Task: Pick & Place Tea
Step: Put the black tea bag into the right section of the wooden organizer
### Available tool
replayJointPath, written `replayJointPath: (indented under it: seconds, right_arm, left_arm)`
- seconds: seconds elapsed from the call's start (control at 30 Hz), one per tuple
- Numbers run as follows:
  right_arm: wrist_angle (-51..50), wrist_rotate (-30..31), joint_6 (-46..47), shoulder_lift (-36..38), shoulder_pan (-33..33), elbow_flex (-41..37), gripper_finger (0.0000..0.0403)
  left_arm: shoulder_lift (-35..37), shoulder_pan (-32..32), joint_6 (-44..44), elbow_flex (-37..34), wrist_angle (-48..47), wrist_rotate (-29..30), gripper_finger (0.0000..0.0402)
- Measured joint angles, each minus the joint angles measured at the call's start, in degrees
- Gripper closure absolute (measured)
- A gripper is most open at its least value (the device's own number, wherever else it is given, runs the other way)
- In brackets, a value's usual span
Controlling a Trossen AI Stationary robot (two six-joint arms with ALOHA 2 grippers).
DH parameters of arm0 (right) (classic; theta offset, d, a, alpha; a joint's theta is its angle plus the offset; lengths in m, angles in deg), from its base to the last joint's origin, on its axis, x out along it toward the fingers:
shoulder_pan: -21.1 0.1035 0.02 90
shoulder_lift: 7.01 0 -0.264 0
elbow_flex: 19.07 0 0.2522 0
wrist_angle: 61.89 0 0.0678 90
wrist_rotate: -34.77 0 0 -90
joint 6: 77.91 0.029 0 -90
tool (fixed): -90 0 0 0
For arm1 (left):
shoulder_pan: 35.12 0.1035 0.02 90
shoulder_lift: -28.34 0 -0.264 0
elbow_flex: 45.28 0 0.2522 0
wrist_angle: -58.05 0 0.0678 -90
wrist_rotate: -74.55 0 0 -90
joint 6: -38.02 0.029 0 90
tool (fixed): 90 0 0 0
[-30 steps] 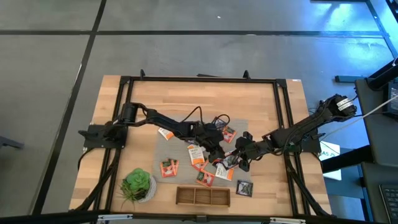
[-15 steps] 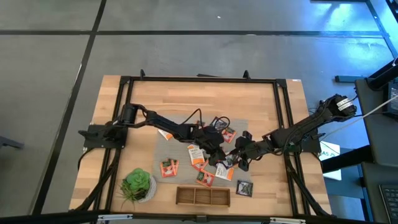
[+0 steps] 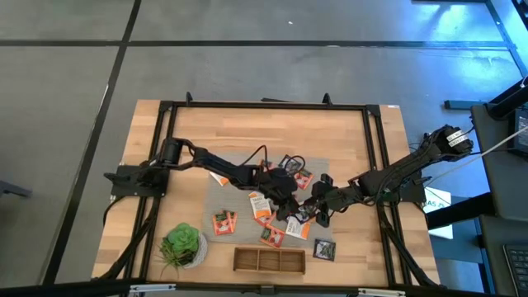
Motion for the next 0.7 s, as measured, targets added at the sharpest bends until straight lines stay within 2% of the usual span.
replayJointPath:
  seconds: [0.23, 0.4, 0.63, 0.7]
  right_arm:
    - [0.0, 1.1, 0.0, 0.0, 0.0, 0.0, 0.0403]
    - [0.0, 1.1, 0.0, 0.0, 0.0, 0.0, 0.0403]
    - [0.0, 1.2, 0.0, 0.0, 0.0, 0.0, 0.0402]
    - [0.0, 1.4, -0.9, 0.0, 0.0, 0.0, 0.0401]
  left_arm:
    - [0.0, -0.5, 0.9, 0.0, 1.3, 0.3, 0.0315]
    - [0.0, -0.5, 0.7, 0.0, 1.2, 3.5, 0.0344]
    - [-0.2, -0.5, 2.6, 0.0, 1.4, 3.3, 0.0395]
    - [-0.2, -0.2, 2.6, 0.0, 1.2, 3.2, 0.0397]
